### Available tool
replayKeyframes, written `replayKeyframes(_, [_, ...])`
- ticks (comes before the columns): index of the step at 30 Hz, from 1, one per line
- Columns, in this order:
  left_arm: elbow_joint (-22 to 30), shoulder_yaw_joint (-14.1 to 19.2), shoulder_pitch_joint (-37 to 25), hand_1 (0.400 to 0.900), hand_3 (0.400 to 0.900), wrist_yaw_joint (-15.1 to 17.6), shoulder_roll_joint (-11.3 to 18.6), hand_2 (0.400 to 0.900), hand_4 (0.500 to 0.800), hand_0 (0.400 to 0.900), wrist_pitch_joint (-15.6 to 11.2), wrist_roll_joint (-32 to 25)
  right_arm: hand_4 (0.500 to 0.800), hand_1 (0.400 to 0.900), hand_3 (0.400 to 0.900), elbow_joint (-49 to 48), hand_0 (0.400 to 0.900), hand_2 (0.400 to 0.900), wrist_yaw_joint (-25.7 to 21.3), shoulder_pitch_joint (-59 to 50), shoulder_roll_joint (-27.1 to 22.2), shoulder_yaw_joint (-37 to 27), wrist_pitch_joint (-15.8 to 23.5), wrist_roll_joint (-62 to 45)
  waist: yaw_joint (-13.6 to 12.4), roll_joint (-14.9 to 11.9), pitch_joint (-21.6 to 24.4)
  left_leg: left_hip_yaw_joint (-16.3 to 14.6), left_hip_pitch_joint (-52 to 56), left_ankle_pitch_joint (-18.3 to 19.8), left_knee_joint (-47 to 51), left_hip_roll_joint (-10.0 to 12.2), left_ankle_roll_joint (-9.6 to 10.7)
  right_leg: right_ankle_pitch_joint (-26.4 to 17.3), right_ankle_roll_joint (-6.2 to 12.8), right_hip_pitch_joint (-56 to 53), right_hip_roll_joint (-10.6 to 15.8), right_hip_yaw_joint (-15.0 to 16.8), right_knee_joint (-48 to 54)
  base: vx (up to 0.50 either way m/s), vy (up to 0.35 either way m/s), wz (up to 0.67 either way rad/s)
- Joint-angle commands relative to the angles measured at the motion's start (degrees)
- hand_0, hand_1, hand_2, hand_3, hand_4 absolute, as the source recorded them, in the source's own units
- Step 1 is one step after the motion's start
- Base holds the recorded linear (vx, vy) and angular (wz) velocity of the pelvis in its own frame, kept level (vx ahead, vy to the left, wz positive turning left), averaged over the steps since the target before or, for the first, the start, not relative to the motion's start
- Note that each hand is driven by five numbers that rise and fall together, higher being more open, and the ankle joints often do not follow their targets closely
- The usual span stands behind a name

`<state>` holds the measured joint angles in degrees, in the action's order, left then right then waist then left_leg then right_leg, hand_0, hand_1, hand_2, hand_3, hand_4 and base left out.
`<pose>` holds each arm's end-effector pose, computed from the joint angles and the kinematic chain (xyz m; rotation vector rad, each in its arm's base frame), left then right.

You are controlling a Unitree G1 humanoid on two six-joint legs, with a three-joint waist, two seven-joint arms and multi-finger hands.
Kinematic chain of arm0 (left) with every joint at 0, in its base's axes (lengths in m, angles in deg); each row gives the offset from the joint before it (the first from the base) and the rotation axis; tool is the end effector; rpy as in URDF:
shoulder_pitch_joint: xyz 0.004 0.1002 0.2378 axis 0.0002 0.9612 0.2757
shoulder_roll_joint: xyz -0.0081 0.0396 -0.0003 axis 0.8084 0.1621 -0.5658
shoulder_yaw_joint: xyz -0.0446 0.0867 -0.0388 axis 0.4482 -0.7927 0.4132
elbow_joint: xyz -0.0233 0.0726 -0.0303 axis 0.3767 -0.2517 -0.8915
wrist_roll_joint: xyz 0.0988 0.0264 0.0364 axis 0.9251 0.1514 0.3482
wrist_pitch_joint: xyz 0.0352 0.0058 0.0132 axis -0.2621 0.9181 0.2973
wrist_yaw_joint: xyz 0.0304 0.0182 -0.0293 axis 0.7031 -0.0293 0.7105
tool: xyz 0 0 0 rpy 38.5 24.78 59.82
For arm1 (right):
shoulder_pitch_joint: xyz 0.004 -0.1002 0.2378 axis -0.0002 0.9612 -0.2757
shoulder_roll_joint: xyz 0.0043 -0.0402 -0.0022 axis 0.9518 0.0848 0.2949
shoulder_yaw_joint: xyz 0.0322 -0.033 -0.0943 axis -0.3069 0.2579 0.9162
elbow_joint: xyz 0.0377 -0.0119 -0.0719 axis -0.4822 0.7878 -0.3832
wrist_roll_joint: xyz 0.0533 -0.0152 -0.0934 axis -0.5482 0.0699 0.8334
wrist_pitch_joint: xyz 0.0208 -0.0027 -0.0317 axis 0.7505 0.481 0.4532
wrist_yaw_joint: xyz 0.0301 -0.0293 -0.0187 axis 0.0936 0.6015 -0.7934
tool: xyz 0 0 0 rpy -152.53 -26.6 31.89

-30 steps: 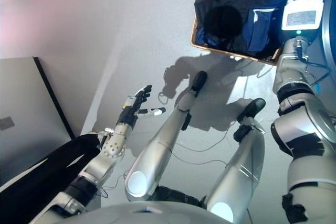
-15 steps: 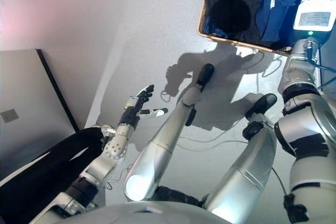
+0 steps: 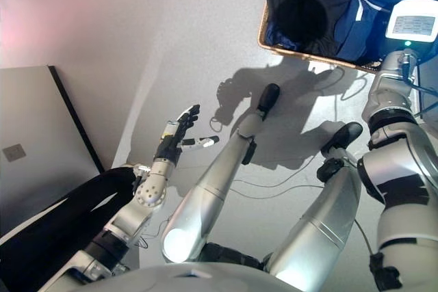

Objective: Put the clothes in the basket into the washing machine.

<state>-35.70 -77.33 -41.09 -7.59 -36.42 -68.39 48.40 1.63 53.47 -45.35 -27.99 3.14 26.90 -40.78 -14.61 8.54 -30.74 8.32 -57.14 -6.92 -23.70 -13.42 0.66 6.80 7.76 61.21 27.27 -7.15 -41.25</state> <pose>0.2071 0.1325 0.0123 0.3043 0.0377 -0.0894 0.3393 -0.3231 0.1823 -1.8188 0.0512 -0.8440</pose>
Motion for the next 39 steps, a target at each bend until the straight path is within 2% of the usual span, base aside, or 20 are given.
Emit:
replayKeyframes(1, [4.3,1.3,2.3,0.9,0.9,2.7,0.6,0.9,0.8,0.9,-1.6,-0.1,0.5,0.4,0.4,0.2,0.4,0.4,-4.3,-0.9,-7.4,-0.5,-2.0,-5.4,2.1,8.1,0.9,-0.3,0.4,7.9,-2.9,0.3,-0.6,-1.3,1.82,-2.0,-2.1,0.6,1.6,0.0,0.002,-0.06])
replayKeyframes(7, [4.0,1.6,1.3,0.9,0.9,3.3,0.3,0.9,0.8,0.9,-1.0,0.1,0.5,0.4,0.4,-3.3,0.4,0.4,-7.0,-1.6,-6.0,-7.1,1.2,-15.3,2.8,7.4,0.9,-0.6,1.1,7.9,-2.3,0.8,-0.7,-1.7,1.89,-2.5,-2.6,0.8,2.7,0.01,0.0,-0.09])
replayKeyframes(9, [3.9,2.5,1.3,0.9,0.9,3.7,0.1,0.9,0.8,0.9,-0.4,0.3,0.5,0.4,0.4,-7.2,0.4,0.4,-7.3,-1.6,-4.9,-10.0,3.9,-20.7,3.8,6.5,0.9,-1.1,1.7,7.9,-1.7,1.3,-0.6,-2.3,1.94,-2.8,-3.2,1.1,4.0,0.02,0.011,-0.2])
replayKeyframes(11, [3.9,2.8,1.5,0.9,0.9,3.8,0.1,0.9,0.8,0.9,-0.2,0.4,0.5,0.4,0.4,-9.0,0.4,0.4,-8.3,-1.4,-4.5,-11.5,4.6,-23.1,4.1,6.1,0.9,-1.4,2.0,8.0,-1.4,1.6,-0.6,-2.6,1.94,-3.1,-3.5,1.1,4.7,0.02,0.004,-0.19])
replayKeyframes(12, [3.5,3.5,1.6,0.9,0.9,4.4,-0.5,0.9,0.8,0.9,0.2,0.3,0.5,0.4,0.4,-13.3,0.4,0.4,-9.8,-0.9,-2.9,-15.5,7.7,-29.9,5.1,5.4,0.9,-1.8,2.2,8.0,-1.1,2.1,-0.5,-3.1,2.05,-3.3,-4.0,1.4,5.8,0.02,0.001,-0.17])
replayKeyframes(13, [3.5,3.4,1.6,0.9,0.9,4.4,-0.3,0.9,0.8,0.9,0.1,0.3,0.5,0.4,0.4,-13.6,0.4,0.4,-9.9,-0.5,-2.8,-15.8,7.7,-30.0,4.9,5.2,0.9,-1.8,2.3,8.0,-1.1,2.2,-0.5,-3.2,2.05,-3.4,-4.1,1.4,5.9,0.04,0.0,-0.3])
replayKeyframes(15, [3.0,3.8,1.7,0.9,0.9,4.9,-0.8,0.9,0.8,0.9,0.7,0.2,0.5,0.4,0.4,-19.6,0.4,0.4,-11.6,0.2,0.2,-21.4,13.3,-40.6,6.3,4.3,0.9,-2.5,2.7,8.0,-0.3,2.9,-0.4,-3.8,2.08,-3.9,-4.8,1.5,7.7,-0.02,0.007,-0.27])
replayKeyframes(16, [2.7,4.1,1.6,0.9,0.9,5.2,-0.9,0.9,0.8,0.9,1.0,0.0,0.5,0.4,0.4,-21.7,0.4,0.4,-12.0,0.2,1.5,-24.0,15.6,-45.4,6.6,4.0,0.9,-2.9,1.7,6.3,0.4,3.2,-0.4,-5.9,1.58,-3.2,-5.0,1.0,9.2,-0.07,0.028,-0.24])
replayKeyframes(19, [1.5,3.9,1.7,0.9,0.9,5.6,-1.3,0.9,0.8,0.9,1.5,-0.8,0.5,0.4,0.4,-27.7,0.4,0.4,-12.9,1.2,5.9,-30.3,23.2,-57.7,7.9,2.9,0.9,-3.7,2.8,6.4,1.4,4.0,-0.2,-6.8,1.7,-4.1,-5.8,1.5,11.4,0.0,0.028,-0.26])
replayKeyframes(21, [1.1,3.8,1.9,0.9,0.9,5.6,-1.2,0.9,0.8,0.9,1.7,-1.4,0.5,0.4,0.4,-28.6,0.4,0.4,-13.1,1.5,7.4,-31.5,25.0,-61.1,8.1,2.4,0.9,-3.9,4.4,7.7,1.7,4.3,-0.1,-5.7,2.25,-5.4,-6.1,2.0,11.9,0.07,0.013,-0.27])
replayKeyframes(23, [1.1,3.4,1.7,0.9,0.9,5.6,-1.1,0.9,0.8,0.9,2.1,-2.5,0.5,0.4,0.4,-32.7,0.4,0.4,-12.6,0.9,11.2,-35.3,32.1,-70.6,9.0,2.1,0.9,-4.8,4.7,6.4,2.8,4.6,-0.1,-8.2,1.97,-5.8,-6.7,2.1,14.4,0.0,0.062,-0.39])
replayKeyframes(26, [1.1,3.3,1.8,0.9,0.9,5.1,-0.9,0.9,0.8,0.9,2.4,-3.1,0.5,0.4,0.4,-35.7,0.4,0.4,-10.9,0.7,14.4,-36.9,36.8,-77.4,9.6,1.7,0.9,-5.6,6.8,6.5,4.1,5.2,0.1,-9.0,2.05,-7.7,-7.4,2.4,17.0,0.03,0.04,-0.31])
replayKeyframes(27, [1.1,3.3,1.9,0.9,0.9,5.1,-0.8,0.9,0.8,0.9,2.4,-3.1,0.5,0.4,0.4,-35.6,0.4,0.4,-10.7,0.8,14.5,-36.9,36.9,-77.6,9.6,1.7,0.9,-5.7,7.0,6.4,4.3,5.3,0.1,-9.2,2.04,-7.9,-7.5,2.5,17.3,0.04,0.058,-0.39])
replayKeyframes(30, [1.0,2.7,1.5,0.9,0.9,4.5,-0.5,0.9,0.8,0.9,2.6,-3.9,0.5,0.4,0.4,-38.1,0.4,0.4,-8.9,-2.3,17.8,-38.5,43.5,-86.7,10.3,1.4,0.9,-7.2,9.3,6.6,5.6,6.0,0.2,-10.6,2.21,-9.9,-8.5,3.6,20.6,0.04,0.054,-0.39])
replayKeyframes(31, [0.9,2.7,1.5,0.9,0.9,4.5,-0.4,0.9,0.8,0.9,2.6,-3.9,0.5,0.4,0.4,-37.9,0.4,0.4,-8.5,-2.2,17.7,-38.5,43.7,-87.1,10.2,1.3,0.9,-7.3,9.5,6.5,5.8,6.1,0.2,-10.7,2.21,-10.1,-8.6,3.6,20.8,0.03,0.031,-0.26])
replayKeyframes(32, [0.8,2.2,1.0,0.9,0.9,4.0,-0.3,0.9,0.8,0.9,2.8,-4.2,0.5,0.4,0.4,-39.8,0.4,0.4,-7.8,-4.1,18.5,-39.0,46.1,-90.0,10.5,1.5,0.9,-7.8,10.7,6.6,6.4,6.2,0.2,-11.3,2.38,-11.1,-8.7,4.0,22.1,0.03,0.042,-0.23])
replayKeyframes(34, [0.7,1.9,0.6,0.9,0.9,3.5,0.0,0.9,0.8,0.9,2.7,-4.4,0.5,0.4,0.4,-40.9,0.4,0.4,-6.5,-6.5,19.1,-39.0,48.0,-92.7,10.6,1.9,0.9,-8.3,12.4,6.5,7.4,6.3,0.2,-11.9,2.5,-12.5,-8.8,4.5,23.3,0.04,0.073,-0.24])
replayKeyframes(39, [0.2,1.8,0.2,0.9,0.9,2.8,0.4,0.9,0.8,0.9,2.4,-5.2,0.5,0.4,0.4,-40.7,0.4,0.4,-5.9,-11.4,18.3,-40.2,52.3,-97.9,10.5,3.4,0.9,-9.2,16.0,6.3,9.1,6.0,0.2,-12.6,2.68,-15.5,-8.4,5.3,25.1,0.03,0.04,-0.08])
